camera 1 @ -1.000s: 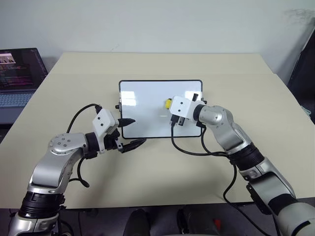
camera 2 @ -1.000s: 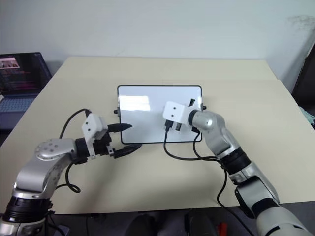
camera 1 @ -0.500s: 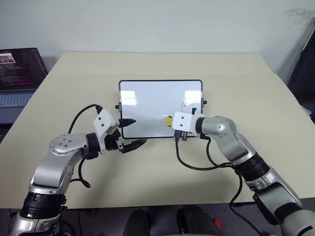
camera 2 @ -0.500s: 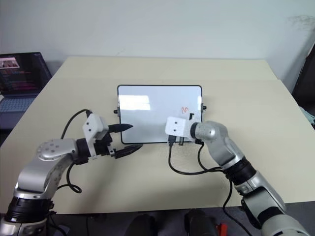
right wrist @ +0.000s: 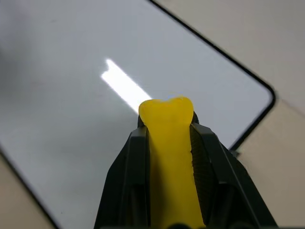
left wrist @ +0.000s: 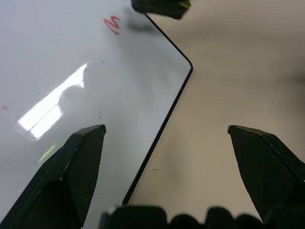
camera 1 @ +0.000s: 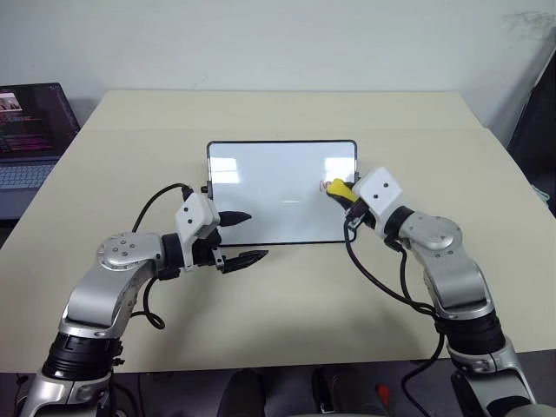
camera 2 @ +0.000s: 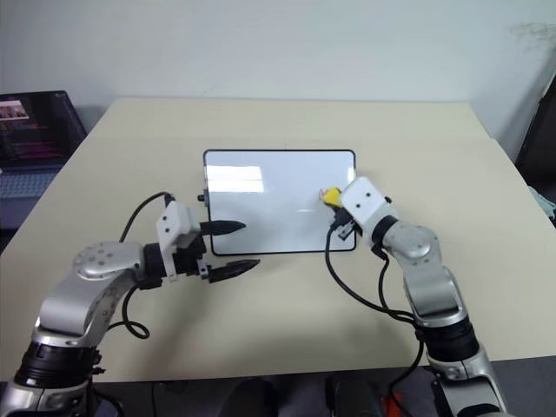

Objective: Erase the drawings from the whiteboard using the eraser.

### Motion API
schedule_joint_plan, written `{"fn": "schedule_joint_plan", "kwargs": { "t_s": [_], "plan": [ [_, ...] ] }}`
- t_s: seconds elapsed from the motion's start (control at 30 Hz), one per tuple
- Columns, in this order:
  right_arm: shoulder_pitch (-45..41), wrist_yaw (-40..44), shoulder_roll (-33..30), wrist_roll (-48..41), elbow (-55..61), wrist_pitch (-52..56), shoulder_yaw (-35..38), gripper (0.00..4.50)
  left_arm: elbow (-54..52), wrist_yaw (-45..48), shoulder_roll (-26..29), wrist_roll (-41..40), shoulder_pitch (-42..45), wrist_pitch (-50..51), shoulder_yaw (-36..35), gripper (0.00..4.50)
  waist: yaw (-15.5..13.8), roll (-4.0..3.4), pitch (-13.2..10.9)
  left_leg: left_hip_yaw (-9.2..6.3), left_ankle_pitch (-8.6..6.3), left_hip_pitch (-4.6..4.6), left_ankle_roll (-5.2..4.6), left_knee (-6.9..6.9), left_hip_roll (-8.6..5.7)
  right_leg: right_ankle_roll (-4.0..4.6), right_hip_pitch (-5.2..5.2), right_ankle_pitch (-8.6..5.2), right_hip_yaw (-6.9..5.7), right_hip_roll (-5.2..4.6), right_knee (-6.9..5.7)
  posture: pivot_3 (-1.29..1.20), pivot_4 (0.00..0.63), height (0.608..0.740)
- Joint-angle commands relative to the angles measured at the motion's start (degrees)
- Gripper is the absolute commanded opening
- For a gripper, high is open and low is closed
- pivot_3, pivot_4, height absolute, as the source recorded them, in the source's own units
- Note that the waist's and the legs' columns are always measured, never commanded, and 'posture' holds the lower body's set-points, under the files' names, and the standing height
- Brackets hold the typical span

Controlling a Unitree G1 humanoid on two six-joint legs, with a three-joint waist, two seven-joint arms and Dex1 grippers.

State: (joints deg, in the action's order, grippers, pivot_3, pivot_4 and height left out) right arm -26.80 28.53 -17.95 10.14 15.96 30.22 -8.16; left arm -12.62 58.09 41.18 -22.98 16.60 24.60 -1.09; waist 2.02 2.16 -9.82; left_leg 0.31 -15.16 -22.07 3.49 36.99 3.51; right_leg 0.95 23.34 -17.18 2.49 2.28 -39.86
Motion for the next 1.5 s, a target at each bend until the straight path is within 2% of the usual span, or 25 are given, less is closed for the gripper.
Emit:
{"fn": "schedule_joint_plan", "kwargs": {
  "t_s": [0.03, 0.23, 0.57, 0.73, 0.87, 1.2, 1.5],
  "plan": [
    [-2.6, -5.9, 1.1, 2.6, -3.4, -5.0, -0.4, 0.83, 0.2, 0.8, 0.5, 0.3, 2.4, -1.0, 0.6, 4.50, 0.0, -0.01, 0.0, 0.02, 0.00, 0.00, 0.00, 0.00, 0.00, 0.00, 0.00, 0.00, 0.01, 0.00, 0.00, 0.00, 0.150, 0.740],
    [-5.2, -10.1, 2.2, 4.1, -9.8, -8.1, -1.2, 0.83, 0.6, 1.4, 0.1, 0.3, 3.5, -1.2, 1.3, 4.50, -0.1, -0.01, 0.0, 0.16, -0.01, -0.06, 0.00, 0.00, 0.02, 0.01, 0.05, 0.00, 0.10, 0.00, 0.04, 0.00, 0.150, 0.740],
    [-1.8, -1.5, -1.0, 4.2, -9.3, -4.0, -7.6, 0.83, 0.8, 1.2, 0.1, 0.3, 2.8, -1.6, 1.0, 4.50, 0.0, 0.01, 0.0, 0.15, -0.01, 0.06, 0.00, 0.05, 0.03, 0.01, 0.03, 0.00, 0.14, 0.00, -0.10, 0.00, 0.150, 0.740],
    [-4.2, -7.3, -0.3, 6.5, -11.3, -6.6, -5.4, 0.83, 0.8, 1.2, 0.2, 0.3, 2.4, -1.7, 0.9, 4.50, 0.0, 0.01, 0.0, 0.16, 0.00, 0.13, 0.00, 0.06, 0.02, 0.01, -0.01, 0.00, 0.12, 0.03, -0.14, 0.00, 0.150, 0.740],
    [-5.3, -8.6, -0.8, 6.7, -12.3, -7.5, -4.6, 0.83, 0.7, 1.1, 0.1, 0.2, 1.9, -1.8, 1.0, 4.50, -0.1, 0.01, 0.0, 0.17, 0.00, 0.10, 0.00, 0.08, 0.03, 0.01, -0.01, 0.01, 0.14, 0.02, -0.14, 0.00, 0.150, 0.740],
    [-2.4, 0.7, -2.4, 5.0, -8.5, -4.2, -9.6, 0.83, -0.2, 0.5, -0.2, 0.0, 1.2, -1.5, 1.1, 4.50, 0.0, 0.02, 0.0, 0.15, 0.00, 0.10, 0.00, 0.06, 0.03, 0.01, -0.01, 0.01, 0.13, 0.02, -0.12, 0.00, 0.150, 0.740],
    [-6.0, -7.9, 0.6, 6.7, -11.2, -8.8, -6.1, 0.83, -0.1, 0.3, 0.0, -0.2, 1.4, -1.3, 1.3, 4.50, 0.1, 0.02, 0.0, 0.14, 0.00, 0.09, 0.00, 0.07, 0.03, 0.01, -0.01, 0.01, 0.14, 0.04, -0.13, 0.00, 0.150, 0.740]
  ]
}}
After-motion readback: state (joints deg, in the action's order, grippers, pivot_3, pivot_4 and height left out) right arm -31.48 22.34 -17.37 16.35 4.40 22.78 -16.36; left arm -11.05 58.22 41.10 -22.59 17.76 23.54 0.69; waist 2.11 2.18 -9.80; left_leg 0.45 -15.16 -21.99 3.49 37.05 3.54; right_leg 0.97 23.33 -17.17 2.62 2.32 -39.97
